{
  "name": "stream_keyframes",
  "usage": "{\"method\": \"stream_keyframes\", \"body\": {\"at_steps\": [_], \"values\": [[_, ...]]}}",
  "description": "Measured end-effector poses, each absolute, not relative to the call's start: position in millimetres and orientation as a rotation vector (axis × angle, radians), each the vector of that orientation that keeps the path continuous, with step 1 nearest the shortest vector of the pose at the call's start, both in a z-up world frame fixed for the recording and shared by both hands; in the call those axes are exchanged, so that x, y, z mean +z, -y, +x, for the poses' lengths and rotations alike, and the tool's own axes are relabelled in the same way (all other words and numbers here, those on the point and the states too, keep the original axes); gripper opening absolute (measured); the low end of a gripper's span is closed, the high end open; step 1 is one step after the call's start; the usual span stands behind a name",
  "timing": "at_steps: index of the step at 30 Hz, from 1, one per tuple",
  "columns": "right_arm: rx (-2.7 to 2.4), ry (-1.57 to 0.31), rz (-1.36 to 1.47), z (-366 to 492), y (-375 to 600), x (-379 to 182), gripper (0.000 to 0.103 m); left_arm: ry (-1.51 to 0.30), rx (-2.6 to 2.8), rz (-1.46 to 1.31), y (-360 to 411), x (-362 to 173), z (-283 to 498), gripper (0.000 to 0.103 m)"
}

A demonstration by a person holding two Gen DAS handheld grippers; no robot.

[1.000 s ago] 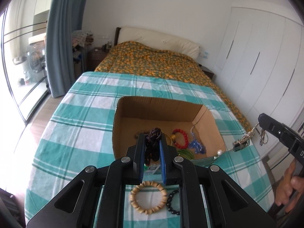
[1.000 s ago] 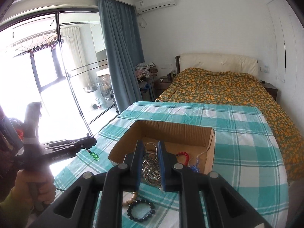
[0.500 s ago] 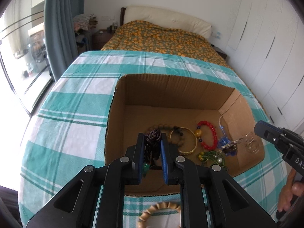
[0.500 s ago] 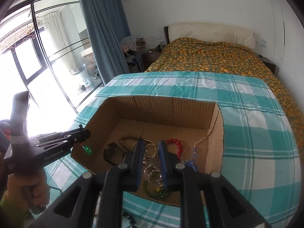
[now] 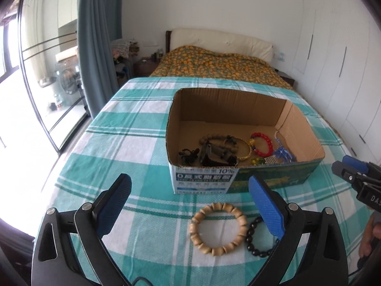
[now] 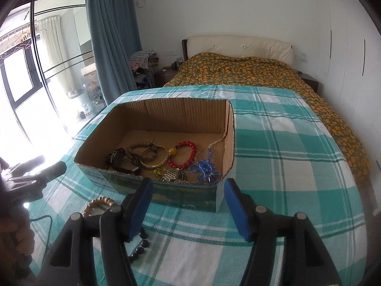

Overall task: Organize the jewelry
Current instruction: 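Withdraw both open tools from the box toward the last two bracelets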

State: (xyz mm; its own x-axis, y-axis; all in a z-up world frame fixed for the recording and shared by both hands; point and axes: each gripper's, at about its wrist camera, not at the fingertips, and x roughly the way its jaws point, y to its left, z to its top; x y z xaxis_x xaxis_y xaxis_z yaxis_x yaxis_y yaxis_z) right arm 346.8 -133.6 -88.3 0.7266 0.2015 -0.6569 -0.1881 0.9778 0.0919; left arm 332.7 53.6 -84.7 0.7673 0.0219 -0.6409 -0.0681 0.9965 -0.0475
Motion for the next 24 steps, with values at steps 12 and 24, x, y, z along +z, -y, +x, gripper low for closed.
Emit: {"method": "stream_keyframes", "body": {"at_steps": [12, 24], "values": [[0.184, -0.783, 0.002, 246.7, 136.4, -121.7, 0.063, -0.746, 0.058, -0.051, -17.7, -105.8, 255.3, 0.1], [0.198, -0.752, -0.023, 212.5, 124.5, -121.9, 0.063, -0.759, 0.053, -0.013, -6.2, -109.6, 230.5, 0.1]]}}
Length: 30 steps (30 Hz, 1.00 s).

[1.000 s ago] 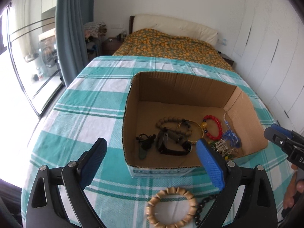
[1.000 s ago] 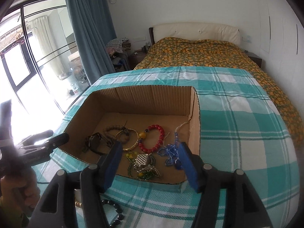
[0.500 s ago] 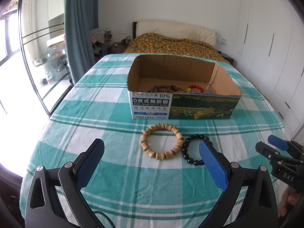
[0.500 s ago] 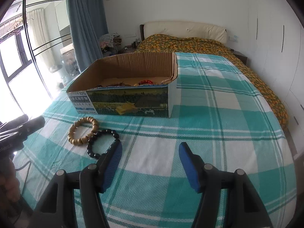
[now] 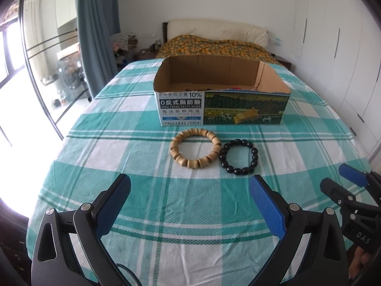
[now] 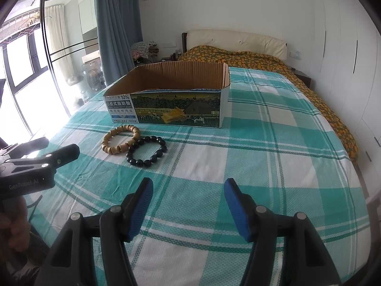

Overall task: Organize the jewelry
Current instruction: 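Withdraw both open tools from the box toward the last two bracelets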

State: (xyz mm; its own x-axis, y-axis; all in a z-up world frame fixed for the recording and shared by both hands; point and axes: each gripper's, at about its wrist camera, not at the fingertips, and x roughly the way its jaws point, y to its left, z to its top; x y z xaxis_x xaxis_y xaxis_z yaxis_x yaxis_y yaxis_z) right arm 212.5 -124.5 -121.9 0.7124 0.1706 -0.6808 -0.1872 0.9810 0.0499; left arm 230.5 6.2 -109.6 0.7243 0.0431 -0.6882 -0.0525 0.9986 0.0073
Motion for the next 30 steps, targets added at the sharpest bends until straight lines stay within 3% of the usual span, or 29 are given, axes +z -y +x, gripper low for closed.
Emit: {"method": "stream_keyframes", "body": {"at_steps": [30], "values": [[0.233, -0.847, -0.014, 235.6, 106.5, -155.9, 0.063, -0.835, 0.081, -0.1, -44.2, -143.2, 258.8, 0.1]]}}
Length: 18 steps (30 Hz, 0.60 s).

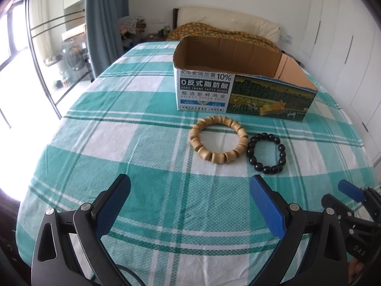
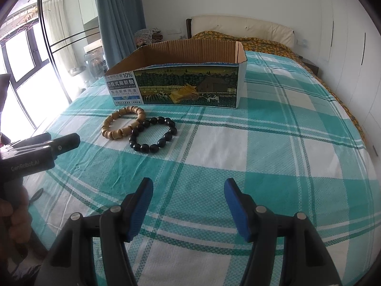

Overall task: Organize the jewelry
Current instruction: 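Withdraw both open tools from the box toward the last two bracelets, then grasp the light wooden bracelet with the left tool while the right tool grasps the black bead bracelet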

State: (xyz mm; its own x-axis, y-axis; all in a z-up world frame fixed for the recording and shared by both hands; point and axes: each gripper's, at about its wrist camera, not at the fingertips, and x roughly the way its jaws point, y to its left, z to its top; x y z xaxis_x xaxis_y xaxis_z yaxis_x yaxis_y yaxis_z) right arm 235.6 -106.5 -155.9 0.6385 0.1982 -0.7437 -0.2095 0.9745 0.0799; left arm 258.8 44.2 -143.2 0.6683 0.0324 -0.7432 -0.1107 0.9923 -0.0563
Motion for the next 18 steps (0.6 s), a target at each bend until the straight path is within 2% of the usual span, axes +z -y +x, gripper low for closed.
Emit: {"method": "stream_keyframes", "body": {"at_steps": [11, 18], "values": [[0.264, -0.871, -0.007, 254.2, 95.9, -164.4, 0.063, -0.84, 0.085, -0.161, -59.8, -148.5, 292.6, 0.1], [0.271, -0.869, 0.003, 297.6, 83.5, -163.0, 0.063, -0.874, 0.134, -0.11, -60.7, -162.1, 329.1, 0.1]]}}
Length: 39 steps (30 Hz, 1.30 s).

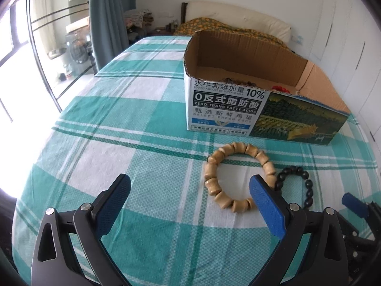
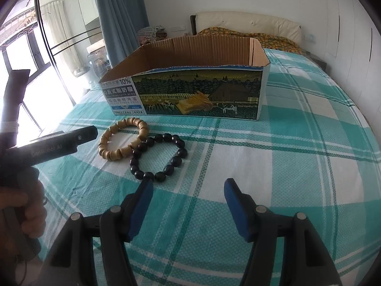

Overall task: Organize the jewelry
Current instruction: 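Grasp the light wooden bracelet with the left tool while the right tool grasps the black bead bracelet, then carry both bracelets into the box and open both tools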

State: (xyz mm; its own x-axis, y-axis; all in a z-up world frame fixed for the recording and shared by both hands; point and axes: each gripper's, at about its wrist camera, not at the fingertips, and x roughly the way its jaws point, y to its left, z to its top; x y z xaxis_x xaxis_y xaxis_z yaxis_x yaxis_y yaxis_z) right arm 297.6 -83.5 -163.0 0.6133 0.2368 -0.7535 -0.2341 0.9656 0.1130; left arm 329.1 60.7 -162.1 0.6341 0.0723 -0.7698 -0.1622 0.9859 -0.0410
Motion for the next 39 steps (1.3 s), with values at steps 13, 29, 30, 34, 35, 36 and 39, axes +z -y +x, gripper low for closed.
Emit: {"method": "stream_keyframes", "body": {"at_steps": [13, 29, 30, 34, 35, 36, 39], "values": [[0.278, -0.893, -0.173, 331.3, 40.1, -185.1, 0.034, -0.945, 0.104, -0.031, -46.9, -185.8, 342.3, 0.073], [0.315, -0.821, -0.019, 284.3, 96.2, -122.1, 0.014, -0.816, -0.09, -0.154, -40.7, -120.9, 289.3, 0.013], [0.319, -0.808, -0.015, 284.1, 100.3, -115.9, 0.014, -0.801, -0.101, -0.163, -41.8, -111.8, 286.0, 0.012], [0.335, -0.767, 0.005, 278.3, 108.9, -89.7, 0.014, -0.749, -0.14, -0.185, -49.6, -78.4, 284.1, 0.013], [0.339, -0.757, 0.007, 277.4, 112.1, -82.8, 0.014, -0.739, -0.147, -0.19, -50.4, -71.2, 281.8, 0.012], [0.345, -0.746, 0.007, 276.1, 113.5, -76.2, 0.014, -0.73, -0.153, -0.194, -51.3, -65.4, 280.6, 0.012], [0.362, -0.718, 0.009, 275.7, 115.7, -58.2, 0.014, -0.714, -0.175, -0.208, -53.7, -47.1, 281.5, 0.012]]}}
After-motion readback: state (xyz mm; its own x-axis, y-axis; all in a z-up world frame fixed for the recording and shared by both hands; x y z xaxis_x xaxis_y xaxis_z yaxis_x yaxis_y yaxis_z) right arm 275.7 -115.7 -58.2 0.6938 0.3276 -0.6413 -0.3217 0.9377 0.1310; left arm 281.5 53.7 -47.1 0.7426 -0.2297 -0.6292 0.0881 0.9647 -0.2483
